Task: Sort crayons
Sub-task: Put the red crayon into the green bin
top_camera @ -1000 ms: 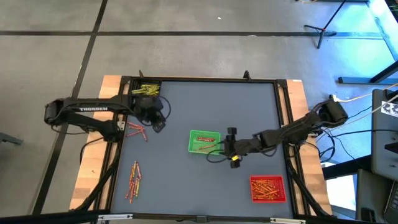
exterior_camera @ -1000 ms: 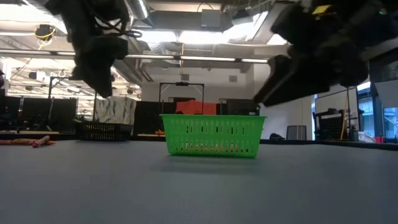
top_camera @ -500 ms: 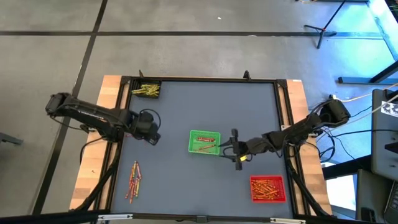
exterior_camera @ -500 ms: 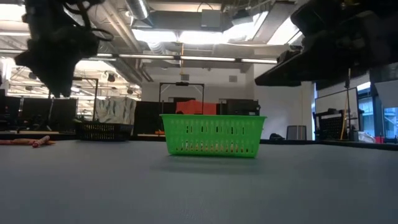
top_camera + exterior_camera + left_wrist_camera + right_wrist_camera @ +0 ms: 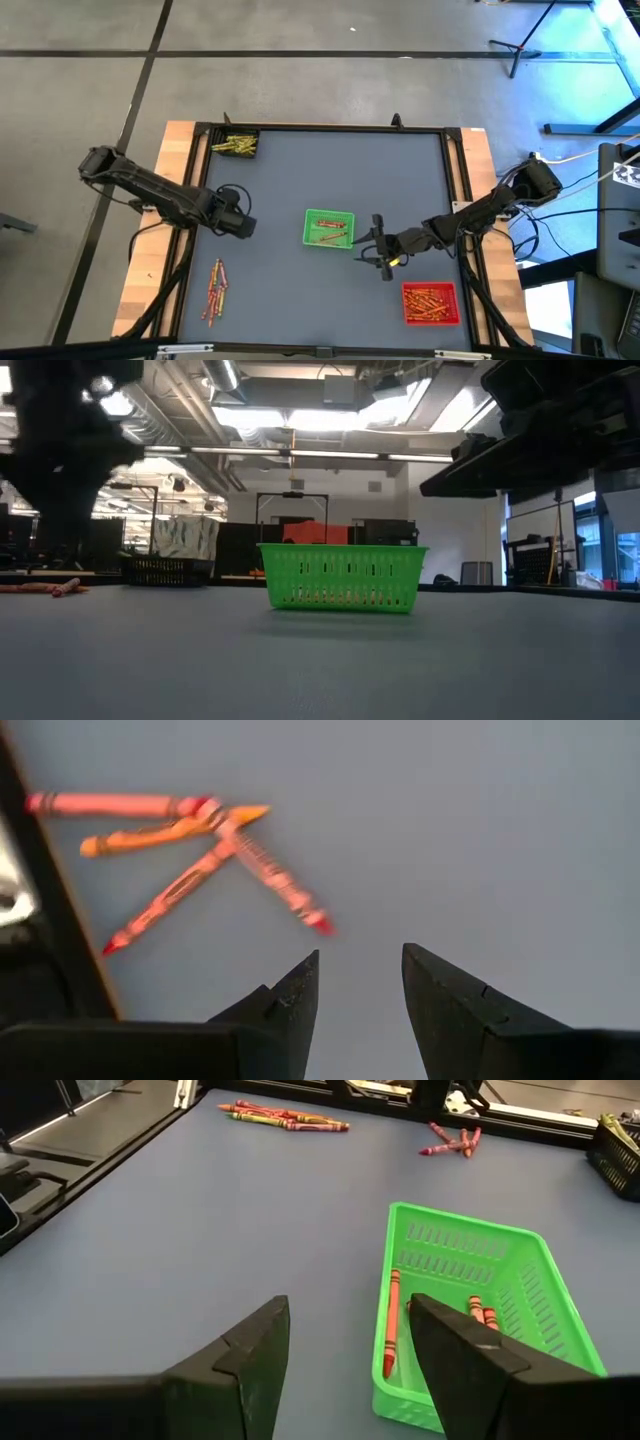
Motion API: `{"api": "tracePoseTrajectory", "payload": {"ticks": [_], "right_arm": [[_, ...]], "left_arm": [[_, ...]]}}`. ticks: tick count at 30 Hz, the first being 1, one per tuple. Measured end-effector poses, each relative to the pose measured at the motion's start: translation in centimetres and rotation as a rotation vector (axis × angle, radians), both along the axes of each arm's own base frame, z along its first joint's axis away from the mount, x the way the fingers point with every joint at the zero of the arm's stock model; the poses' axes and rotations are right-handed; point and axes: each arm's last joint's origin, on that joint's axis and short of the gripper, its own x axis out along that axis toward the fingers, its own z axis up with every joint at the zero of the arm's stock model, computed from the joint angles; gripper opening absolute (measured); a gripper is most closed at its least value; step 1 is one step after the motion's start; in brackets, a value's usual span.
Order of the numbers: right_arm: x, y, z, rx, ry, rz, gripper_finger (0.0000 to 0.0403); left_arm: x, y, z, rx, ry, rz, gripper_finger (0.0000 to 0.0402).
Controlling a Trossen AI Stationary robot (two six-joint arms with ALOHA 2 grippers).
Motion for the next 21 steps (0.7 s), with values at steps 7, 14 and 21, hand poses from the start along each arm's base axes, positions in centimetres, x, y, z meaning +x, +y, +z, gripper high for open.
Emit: {"api": "tracePoseTrajectory", "payload": {"ticks": [7,14,21], "right_arm": [[0.0,0.0,0.0,-0.021,-0.003,0.007,0.0206],[0.0,0.0,0.0,-0.023,-0.001,0.008,0.0206],[0.0,0.0,-0.1,-0.024,0.002,0.008,0.0206]], "left_arm": [[-1.7,0.7,-3.4,0.073,0.036,0.134,0.0128],[-2.3,1.2,-6.6,0.074,-0.061,0.192,0.0128],[-2.7,1.4,-7.5,0.074,-0.068,0.199,0.0126]]}}
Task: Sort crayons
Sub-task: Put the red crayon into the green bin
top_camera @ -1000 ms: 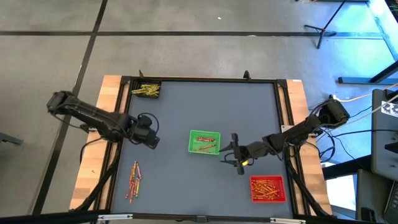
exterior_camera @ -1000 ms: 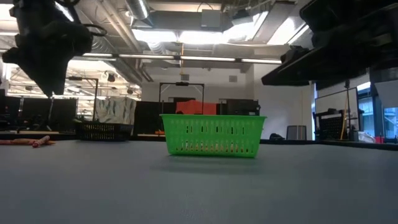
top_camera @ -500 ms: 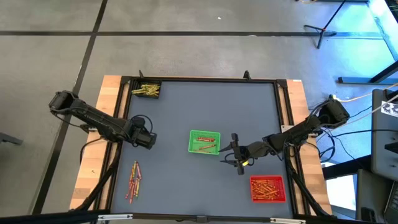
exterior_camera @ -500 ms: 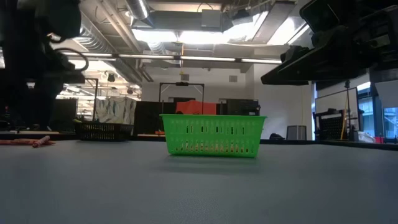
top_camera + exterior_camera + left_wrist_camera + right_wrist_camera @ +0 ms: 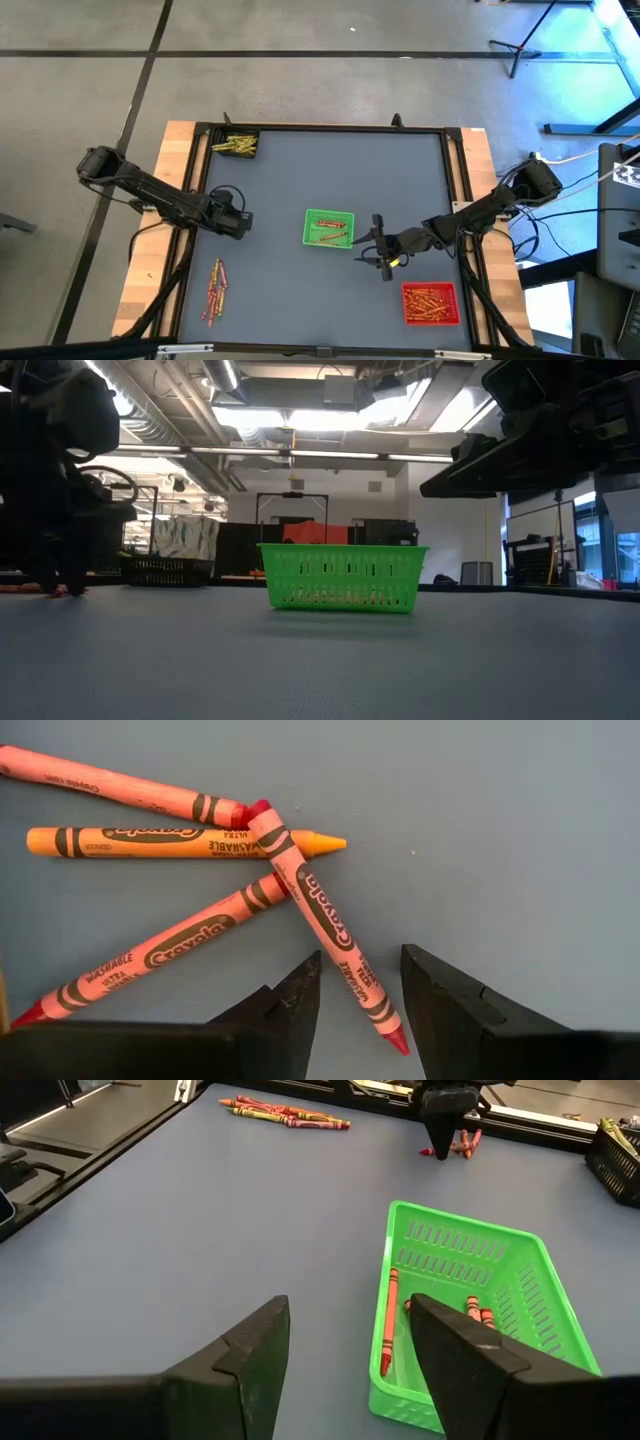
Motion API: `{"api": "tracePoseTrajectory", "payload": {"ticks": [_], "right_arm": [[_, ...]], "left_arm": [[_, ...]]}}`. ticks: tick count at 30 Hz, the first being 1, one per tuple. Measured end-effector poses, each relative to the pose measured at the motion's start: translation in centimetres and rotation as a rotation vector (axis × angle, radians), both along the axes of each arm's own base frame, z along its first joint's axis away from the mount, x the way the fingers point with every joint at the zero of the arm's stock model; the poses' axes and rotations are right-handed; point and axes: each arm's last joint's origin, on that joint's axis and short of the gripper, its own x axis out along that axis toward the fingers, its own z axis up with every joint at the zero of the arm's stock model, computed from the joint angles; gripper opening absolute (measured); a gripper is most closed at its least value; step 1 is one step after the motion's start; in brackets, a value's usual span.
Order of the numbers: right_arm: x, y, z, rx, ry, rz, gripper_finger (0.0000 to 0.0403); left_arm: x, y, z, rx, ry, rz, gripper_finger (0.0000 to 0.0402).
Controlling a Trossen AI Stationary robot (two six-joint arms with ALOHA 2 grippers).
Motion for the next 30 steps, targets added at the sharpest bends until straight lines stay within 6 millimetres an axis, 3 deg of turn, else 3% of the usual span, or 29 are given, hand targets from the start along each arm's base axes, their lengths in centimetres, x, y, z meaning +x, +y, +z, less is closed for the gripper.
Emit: {"api": "tracePoseTrajectory", "payload": {"ticks": [11,20,30], "right_arm": [[0.0,0.0,0.0,0.0,0.001,0.0,0.0206],[0.0,0.0,0.0,-0.001,0.002,0.0,0.0206],[0.0,0.0,-0.1,-0.004,0.008,0.0,0.0206]], "left_arm": [[-0.1,0.1,-0.1,0.03,0.015,-0.042,0.005],[0.1,0.1,0.0,0.062,0.012,-0.077,0.0016],[2.9,-0.5,3.4,0.188,-0.063,-0.262,0.0008]]}}
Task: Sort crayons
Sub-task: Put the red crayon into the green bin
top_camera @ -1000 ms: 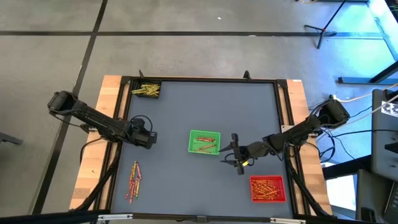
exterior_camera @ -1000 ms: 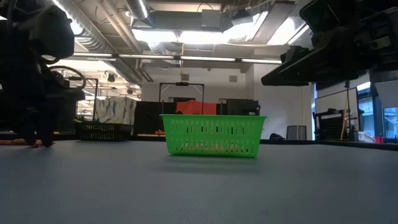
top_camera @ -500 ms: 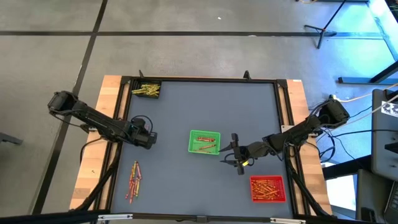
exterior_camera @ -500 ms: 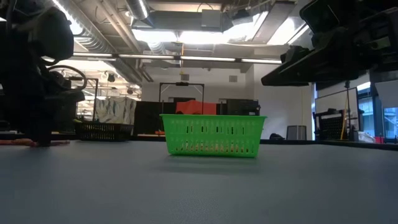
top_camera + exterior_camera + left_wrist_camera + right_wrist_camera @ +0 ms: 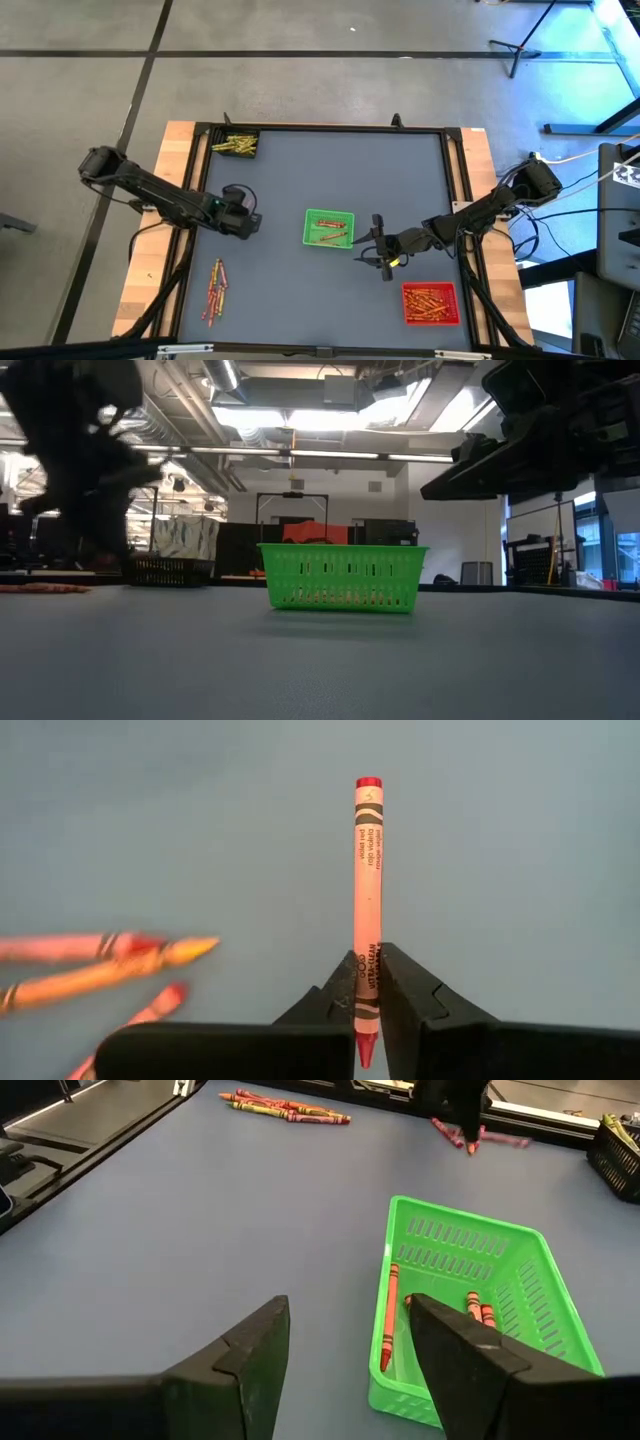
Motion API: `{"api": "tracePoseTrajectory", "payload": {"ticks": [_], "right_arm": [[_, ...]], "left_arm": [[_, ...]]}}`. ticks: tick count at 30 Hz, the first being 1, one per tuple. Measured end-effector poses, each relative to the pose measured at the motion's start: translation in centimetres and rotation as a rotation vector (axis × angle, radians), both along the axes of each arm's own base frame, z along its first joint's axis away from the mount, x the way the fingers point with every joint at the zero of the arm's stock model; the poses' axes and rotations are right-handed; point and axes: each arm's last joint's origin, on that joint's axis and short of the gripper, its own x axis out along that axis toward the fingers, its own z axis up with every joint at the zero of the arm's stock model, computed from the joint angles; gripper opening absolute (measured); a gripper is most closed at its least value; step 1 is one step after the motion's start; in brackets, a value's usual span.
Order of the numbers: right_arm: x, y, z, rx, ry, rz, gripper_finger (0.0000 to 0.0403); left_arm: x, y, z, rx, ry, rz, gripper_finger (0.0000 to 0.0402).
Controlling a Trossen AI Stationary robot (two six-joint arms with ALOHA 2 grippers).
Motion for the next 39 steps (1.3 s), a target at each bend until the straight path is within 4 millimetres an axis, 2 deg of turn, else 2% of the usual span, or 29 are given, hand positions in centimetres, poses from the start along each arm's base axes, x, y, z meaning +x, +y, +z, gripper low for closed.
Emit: {"api": "tracePoseTrajectory", "payload": {"ticks": [7,14,18,27,32,39], "right_arm": [[0.0,0.0,0.0,0.0,0.0,0.0,0.0206],[0.2,0.1,0.4,0.023,-0.041,-0.001,0.0207],[0.3,0.1,0.8,0.066,-0.079,-0.01,0.0222],[0.5,0.2,1.7,0.113,-0.159,-0.023,0.0293],[0.8,-0.4,2.0,0.125,-0.191,-0.054,0.0291],[1.3,-1.1,2.4,0.144,-0.227,-0.076,0.0275]], "left_arm": [[2.2,-1.7,3.7,0.135,-0.041,-0.309,0.0008],[4.0,-3.7,4.9,0.269,-0.201,-0.579,0.0008],[4.7,-4.6,4.4,0.338,-0.301,-0.697,0.0008],[7.0,-5.8,2.3,0.495,-0.441,-0.83,0.0008],[8.9,-6.6,1.4,0.571,-0.516,-0.947,0.0008],[10.8,-6.4,0.0,0.626,-0.617,-1.041,0.0008]]}}
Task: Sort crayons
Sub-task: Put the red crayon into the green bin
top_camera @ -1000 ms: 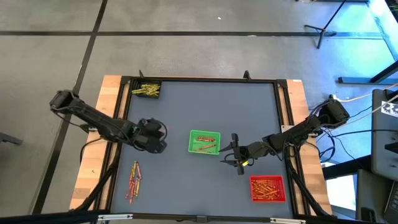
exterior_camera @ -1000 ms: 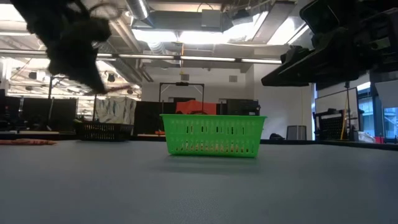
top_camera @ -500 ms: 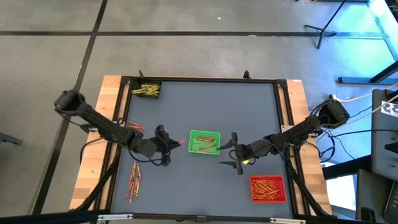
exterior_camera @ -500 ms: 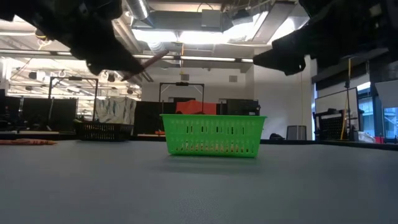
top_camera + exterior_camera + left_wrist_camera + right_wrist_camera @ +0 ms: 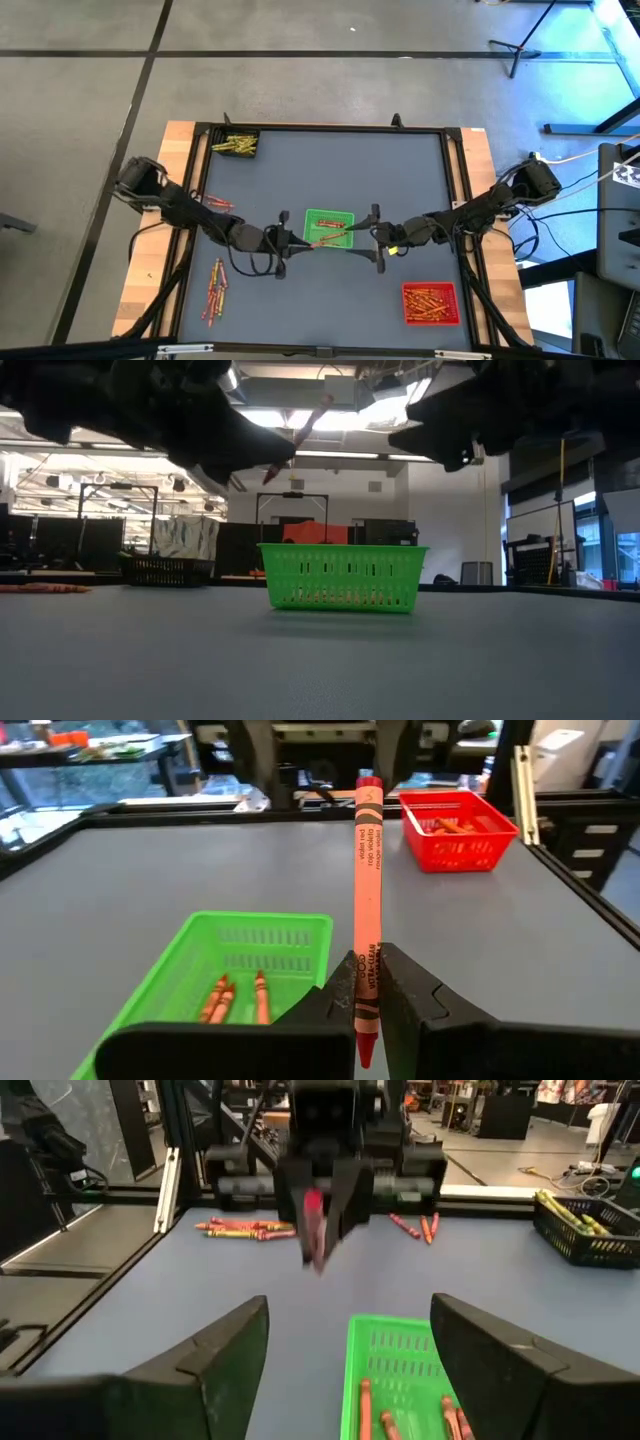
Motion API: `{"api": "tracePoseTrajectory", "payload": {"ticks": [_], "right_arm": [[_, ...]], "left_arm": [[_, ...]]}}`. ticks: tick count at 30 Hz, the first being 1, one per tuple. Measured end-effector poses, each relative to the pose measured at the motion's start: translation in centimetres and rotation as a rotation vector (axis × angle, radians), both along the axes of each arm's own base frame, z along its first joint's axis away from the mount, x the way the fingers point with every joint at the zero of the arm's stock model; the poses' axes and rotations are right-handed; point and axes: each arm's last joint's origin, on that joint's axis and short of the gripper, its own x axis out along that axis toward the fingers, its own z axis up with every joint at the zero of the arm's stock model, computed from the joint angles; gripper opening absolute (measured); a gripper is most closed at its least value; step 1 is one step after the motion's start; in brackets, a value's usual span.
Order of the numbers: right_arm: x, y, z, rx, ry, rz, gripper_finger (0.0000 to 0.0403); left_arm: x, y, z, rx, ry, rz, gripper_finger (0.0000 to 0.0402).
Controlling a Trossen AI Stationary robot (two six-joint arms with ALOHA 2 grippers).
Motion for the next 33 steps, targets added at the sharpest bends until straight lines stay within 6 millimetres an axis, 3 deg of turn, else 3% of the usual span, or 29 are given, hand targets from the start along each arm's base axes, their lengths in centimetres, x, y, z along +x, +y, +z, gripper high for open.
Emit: {"api": "tracePoseTrajectory", "payload": {"ticks": [7,17,25,33], "right_arm": [[1.0,0.4,0.6,0.001,-0.008,0.019,0.0264],[5.7,2.3,0.1,-0.058,0.0,0.029,0.0264],[7.6,2.8,0.9,-0.075,-0.036,0.065,0.026],[7.8,3.0,1.2,-0.091,-0.036,0.121,0.0172]], "left_arm": [[0.6,-0.2,-1.1,0.013,-0.023,-0.071,0.0008],[0.6,-0.3,-1.0,0.012,-0.029,-0.076,0.0008],[0.4,-0.8,-0.9,0.043,-0.04,-0.092,0.0008],[0.5,-0.8,-0.8,0.043,-0.051,-0.077,0.0008]]}}
